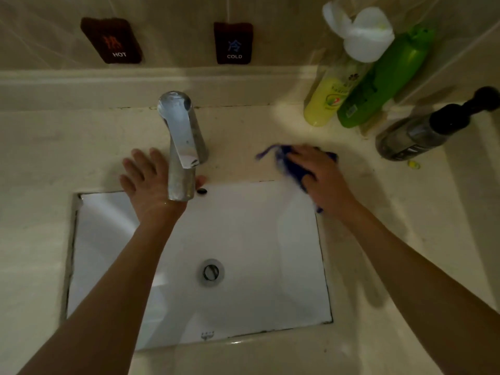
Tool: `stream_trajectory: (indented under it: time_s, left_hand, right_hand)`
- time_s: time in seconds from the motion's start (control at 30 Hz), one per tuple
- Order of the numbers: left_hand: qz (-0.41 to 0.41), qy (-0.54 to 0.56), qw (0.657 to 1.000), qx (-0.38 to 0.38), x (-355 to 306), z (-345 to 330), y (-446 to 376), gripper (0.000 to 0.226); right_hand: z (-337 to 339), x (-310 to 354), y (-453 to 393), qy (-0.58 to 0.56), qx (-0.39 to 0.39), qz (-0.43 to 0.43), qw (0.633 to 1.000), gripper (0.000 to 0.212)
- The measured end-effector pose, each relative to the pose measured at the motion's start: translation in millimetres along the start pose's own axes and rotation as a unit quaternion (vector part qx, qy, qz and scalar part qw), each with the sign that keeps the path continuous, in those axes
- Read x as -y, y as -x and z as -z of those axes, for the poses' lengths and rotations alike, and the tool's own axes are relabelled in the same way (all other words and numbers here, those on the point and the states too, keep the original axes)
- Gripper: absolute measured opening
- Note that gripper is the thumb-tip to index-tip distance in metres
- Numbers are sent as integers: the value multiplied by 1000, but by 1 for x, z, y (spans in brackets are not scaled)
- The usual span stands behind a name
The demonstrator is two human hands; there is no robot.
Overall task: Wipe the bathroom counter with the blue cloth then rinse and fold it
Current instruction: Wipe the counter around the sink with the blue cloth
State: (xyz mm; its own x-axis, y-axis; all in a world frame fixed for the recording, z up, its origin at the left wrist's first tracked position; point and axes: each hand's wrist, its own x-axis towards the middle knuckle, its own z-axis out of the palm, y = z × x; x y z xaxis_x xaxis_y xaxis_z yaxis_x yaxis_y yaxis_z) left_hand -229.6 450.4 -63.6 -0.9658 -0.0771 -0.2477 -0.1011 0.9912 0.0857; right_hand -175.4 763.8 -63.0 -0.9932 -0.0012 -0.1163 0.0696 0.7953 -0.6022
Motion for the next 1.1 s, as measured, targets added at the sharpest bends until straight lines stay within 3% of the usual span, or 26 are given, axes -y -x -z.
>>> stream_trajectory:
  time_s: [0.07, 0.1, 0.2, 0.3, 0.4, 0.57, 0.63, 0.73, 0.8, 0.87, 0.93, 1.0, 1.1]
  left_hand:
    - [8, 7, 1000, -1, -2, 2, -1, 117]
    - [14, 10, 1000, 6, -3, 3, 0, 117]
    - [15, 21, 1000, 17, -7, 7, 2, 119]
    - [15, 16, 999, 24, -6, 9, 3, 119]
    - [16, 12, 999, 28, -4, 10, 3, 119]
    - [12, 11, 1000, 20, -5, 7, 2, 120]
    - [12, 11, 1000, 25, -5, 5, 1, 120]
    - [11, 4, 1000, 21, -4, 4, 2, 120]
    - [14, 4, 1000, 26, -5, 4, 2, 119]
    - [11, 2, 1000, 28, -5, 3, 1, 118]
    - [9, -4, 1000, 20, -3, 0, 1, 117]
    - [-1, -10, 1000, 6, -2, -3, 1, 116]
    - [-1, -16, 1000, 5, -3, -3, 0, 116]
  right_hand:
    - [3, 1, -17, 76, -57, -93, 991, 68]
    - [-5, 12, -28, 110, -63, -98, 987, 70]
    - [-42, 59, -50, 118, -27, 2, 993, 67]
    - [-68, 85, -33, 86, 77, 145, 983, 60]
    - [-44, 60, -15, -15, 128, 141, 982, 61]
    - [-19, 31, -23, 54, -53, -67, 995, 57]
    - [-39, 59, -33, 71, -82, -43, 993, 54]
    - [-55, 104, -39, -135, -25, 2, 991, 47]
    - [-39, 112, -49, -326, -4, -97, 941, 47]
    - [-22, 103, -58, -434, -72, -157, 884, 56]
    - [-7, 79, -61, -336, -163, -148, 916, 64]
    - [-2, 60, -61, -199, -190, -102, 956, 64]
    - [-26, 62, -60, -31, -124, -18, 992, 56]
